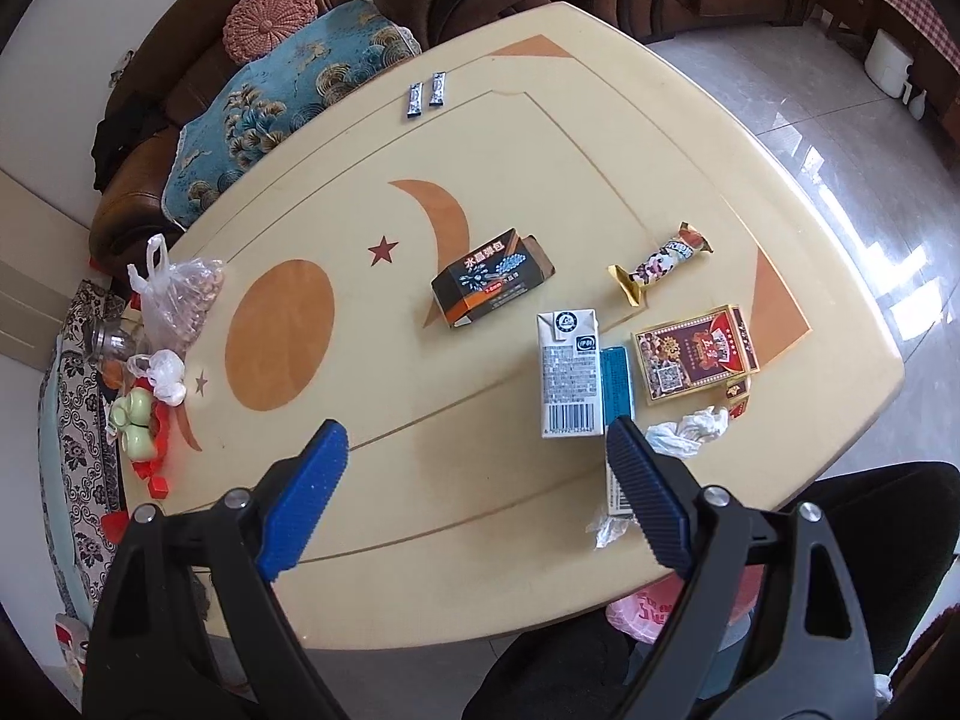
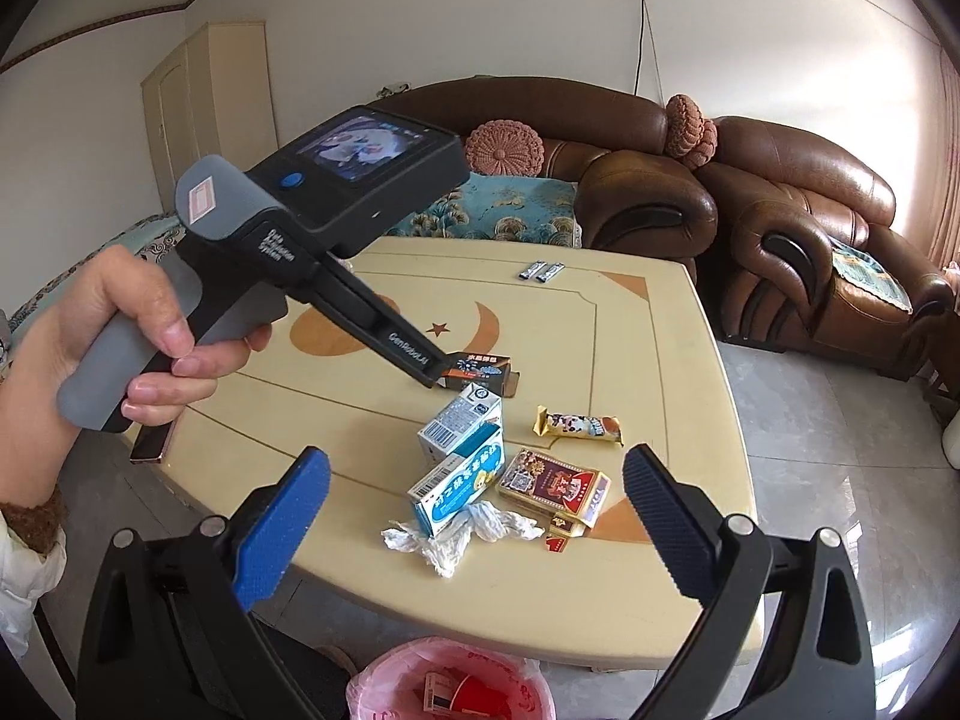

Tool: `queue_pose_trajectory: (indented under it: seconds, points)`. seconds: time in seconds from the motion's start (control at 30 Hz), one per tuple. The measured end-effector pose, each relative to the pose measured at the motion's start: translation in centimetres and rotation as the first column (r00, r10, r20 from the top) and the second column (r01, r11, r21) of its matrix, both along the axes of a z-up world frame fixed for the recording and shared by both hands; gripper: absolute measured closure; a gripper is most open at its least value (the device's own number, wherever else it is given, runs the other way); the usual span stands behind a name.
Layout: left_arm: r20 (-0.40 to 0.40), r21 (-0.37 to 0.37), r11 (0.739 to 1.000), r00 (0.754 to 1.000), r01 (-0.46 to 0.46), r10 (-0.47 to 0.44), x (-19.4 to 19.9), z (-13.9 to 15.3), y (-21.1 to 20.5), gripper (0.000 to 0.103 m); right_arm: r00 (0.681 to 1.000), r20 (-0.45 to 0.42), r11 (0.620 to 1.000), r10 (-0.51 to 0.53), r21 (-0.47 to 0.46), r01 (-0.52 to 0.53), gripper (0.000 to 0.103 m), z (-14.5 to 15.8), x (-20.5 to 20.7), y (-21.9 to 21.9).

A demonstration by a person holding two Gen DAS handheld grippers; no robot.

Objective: Collect trash
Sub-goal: 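Raise both open tools from the bin back toward the table, then grasp the white milk carton with the left tool while the right tool grasps the blue box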

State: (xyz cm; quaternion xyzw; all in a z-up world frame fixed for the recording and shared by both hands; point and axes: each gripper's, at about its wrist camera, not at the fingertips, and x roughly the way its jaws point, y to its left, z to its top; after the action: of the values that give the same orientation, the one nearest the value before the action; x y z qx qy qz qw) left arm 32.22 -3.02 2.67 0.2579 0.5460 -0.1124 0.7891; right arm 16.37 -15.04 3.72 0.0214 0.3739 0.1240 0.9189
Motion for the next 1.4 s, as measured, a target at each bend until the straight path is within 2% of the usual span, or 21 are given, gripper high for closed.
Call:
queue_pose_trajectory:
  seconds: [0.3,0.57,0.77,0.9,1.17,1.4]
  points:
    - [-0.066,0.027,0.999,0.997,0.029,-0.028,2.4,-4.3,-1.4,0.017,0.996,-0.083,0.999,0.029,0.016,-0.028,0.007,-4.1,2.4,2.0]
    - [-0.121,0.016,0.998,0.991,0.055,-0.052,4.3,-7.3,-2.8,0.017,0.995,-0.09,0.999,-0.038,0.026,0.04,0.007,-8.4,3.5,3.0]
    - [-0.161,-0.006,0.998,0.985,0.063,-0.063,5.4,-8.9,-3.4,0.017,0.984,-0.166,0.995,-0.061,0.063,0.072,0.007,-13.1,4.3,4.1]
    - [-0.171,0.006,0.998,0.983,0.068,-0.066,5.9,-10.2,-3.8,0.017,0.985,-0.15,0.996,-0.084,0.03,0.09,0.007,-14.7,4.6,4.9]
    - [-0.212,-0.055,0.998,0.976,0.044,-0.054,7.0,-11.4,-3.7,0.017,0.992,-0.072,0.993,-0.105,-0.06,0.101,0.008,-17.5,5.3,7.7]
    - [-0.228,-0.111,0.993,0.972,0.031,-0.055,7.7,-11.3,-3.4,0.017,0.988,-0.061,0.989,-0.141,-0.055,0.138,0.019,-18.9,6.6,7.5]
